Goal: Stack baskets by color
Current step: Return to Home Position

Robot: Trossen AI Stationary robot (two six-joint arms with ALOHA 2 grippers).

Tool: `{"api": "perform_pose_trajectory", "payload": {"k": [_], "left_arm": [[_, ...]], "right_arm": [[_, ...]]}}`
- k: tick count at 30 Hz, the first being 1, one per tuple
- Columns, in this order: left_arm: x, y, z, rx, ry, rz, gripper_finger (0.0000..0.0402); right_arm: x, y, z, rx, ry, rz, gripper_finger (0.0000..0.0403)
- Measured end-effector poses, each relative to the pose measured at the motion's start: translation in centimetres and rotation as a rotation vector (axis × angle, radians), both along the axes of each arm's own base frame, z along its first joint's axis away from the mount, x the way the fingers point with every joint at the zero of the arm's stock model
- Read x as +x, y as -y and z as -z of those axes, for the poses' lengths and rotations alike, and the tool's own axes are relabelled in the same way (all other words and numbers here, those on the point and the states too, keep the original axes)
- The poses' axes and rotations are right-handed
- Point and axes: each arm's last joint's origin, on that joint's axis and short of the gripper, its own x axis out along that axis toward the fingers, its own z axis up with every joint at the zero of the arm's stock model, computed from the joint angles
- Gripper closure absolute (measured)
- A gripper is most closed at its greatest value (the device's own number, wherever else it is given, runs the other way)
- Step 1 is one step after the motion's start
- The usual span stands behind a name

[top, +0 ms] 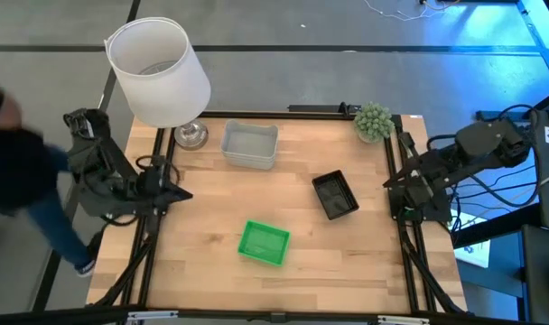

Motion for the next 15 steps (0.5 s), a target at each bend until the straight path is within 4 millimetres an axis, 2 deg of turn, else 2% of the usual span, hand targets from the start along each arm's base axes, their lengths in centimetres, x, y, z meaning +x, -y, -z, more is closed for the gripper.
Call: {"api": "perform_pose_trajectory", "payload": {"k": [8, 15], "left_arm": [[-2.1, -2.9, 2.5, -0.054, 0.199, 0.087, 0.0401], [-3.9, -5.2, 4.4, -0.080, 0.344, 0.155, 0.0401]], "right_arm": [[-2.0, 0.8, 5.7, 0.076, 0.109, 0.011, 0.0403], [-4.4, 2.0, 8.6, 0.163, 0.246, 0.045, 0.0403]]}}
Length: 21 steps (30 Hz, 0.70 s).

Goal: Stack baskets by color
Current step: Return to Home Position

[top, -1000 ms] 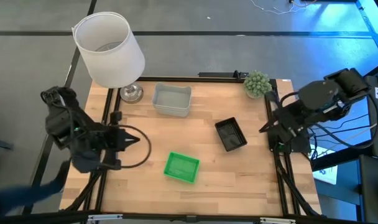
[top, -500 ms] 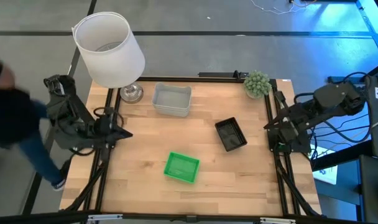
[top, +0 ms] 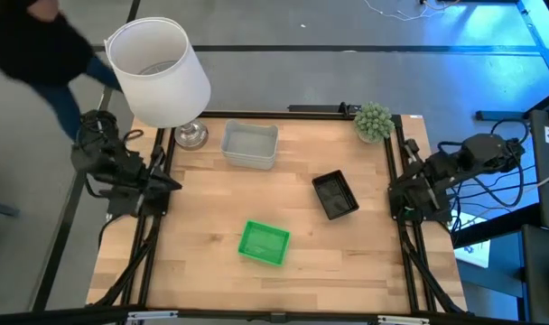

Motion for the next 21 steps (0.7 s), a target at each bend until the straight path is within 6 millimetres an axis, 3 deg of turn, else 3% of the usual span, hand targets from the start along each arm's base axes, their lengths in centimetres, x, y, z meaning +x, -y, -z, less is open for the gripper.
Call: {"api": "perform_pose_trajectory", "payload": {"k": [16, 21], "left_arm": [[-2.1, -2.6, 5.6, -0.024, 0.133, 0.064, 0.0401], [-2.0, -2.4, 5.6, 0.026, 0.149, 0.101, 0.0401]], "right_arm": [[-4.5, 2.1, 4.4, 0.109, 0.155, 0.085, 0.0403], [-4.7, 2.3, 5.9, 0.123, 0.167, 0.103, 0.0403]]}}
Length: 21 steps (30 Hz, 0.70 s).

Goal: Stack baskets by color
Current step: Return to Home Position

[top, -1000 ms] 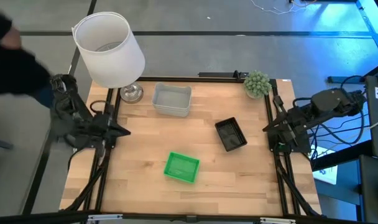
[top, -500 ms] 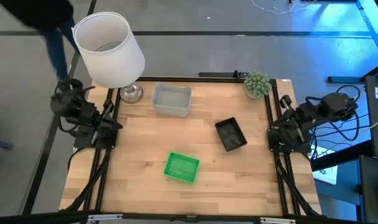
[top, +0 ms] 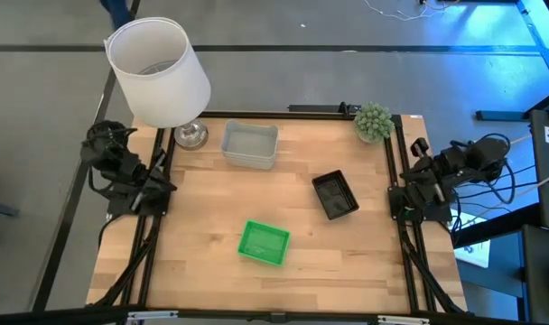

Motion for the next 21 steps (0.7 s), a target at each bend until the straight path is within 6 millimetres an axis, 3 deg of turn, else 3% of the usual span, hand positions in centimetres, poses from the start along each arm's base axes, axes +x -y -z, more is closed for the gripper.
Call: {"api": "perform_pose_trajectory", "payload": {"k": [9, 15, 21], "left_arm": [[0.4, 0.5, 0.8, 0.043, 0.008, -0.035, 0.0402], [1.5, 2.0, 3.3, 0.029, 0.019, -0.041, 0.0402], [2.6, 3.5, 6.7, 0.010, 0.031, -0.042, 0.0402]], "right_arm": [[1.8, -0.6, 1.9, -0.030, -0.041, 0.037, 0.0403], [4.0, -1.6, 3.9, -0.039, 0.011, 0.032, 0.0403], [6.2, -2.5, 7.3, -0.013, 0.014, 0.028, 0.0403]]}}
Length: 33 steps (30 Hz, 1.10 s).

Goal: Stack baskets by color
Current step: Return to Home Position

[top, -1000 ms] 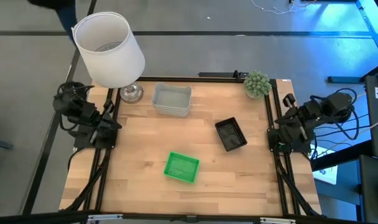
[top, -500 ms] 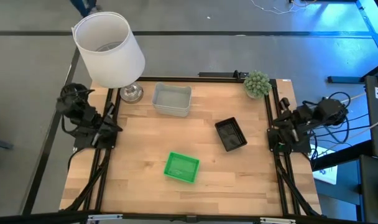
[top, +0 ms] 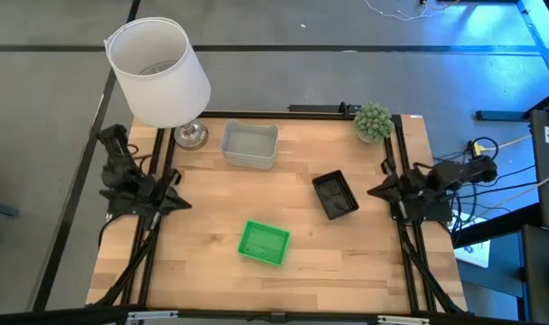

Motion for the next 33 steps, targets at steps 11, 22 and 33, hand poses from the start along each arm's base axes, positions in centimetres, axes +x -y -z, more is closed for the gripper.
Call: {"api": "perform_pose_trajectory", "payload": {"k": [11, 22, 33], "left_arm": [[0.7, 1.1, 3.7, -0.025, -0.001, 0.036, 0.0401], [0.8, 1.2, 4.4, 0.125, -0.028, -0.002, 0.0401], [1.0, 0.9, 5.5, 0.266, -0.115, -0.124, 0.0401]], "right_arm": [[2.4, -1.0, 5.7, -0.009, 0.068, 0.004, 0.0403], [2.6, -1.0, 7.0, -0.136, -0.001, 0.024, 0.0399], [2.6, -1.0, 7.0, -0.160, 0.004, 0.026, 0.0389]]}}
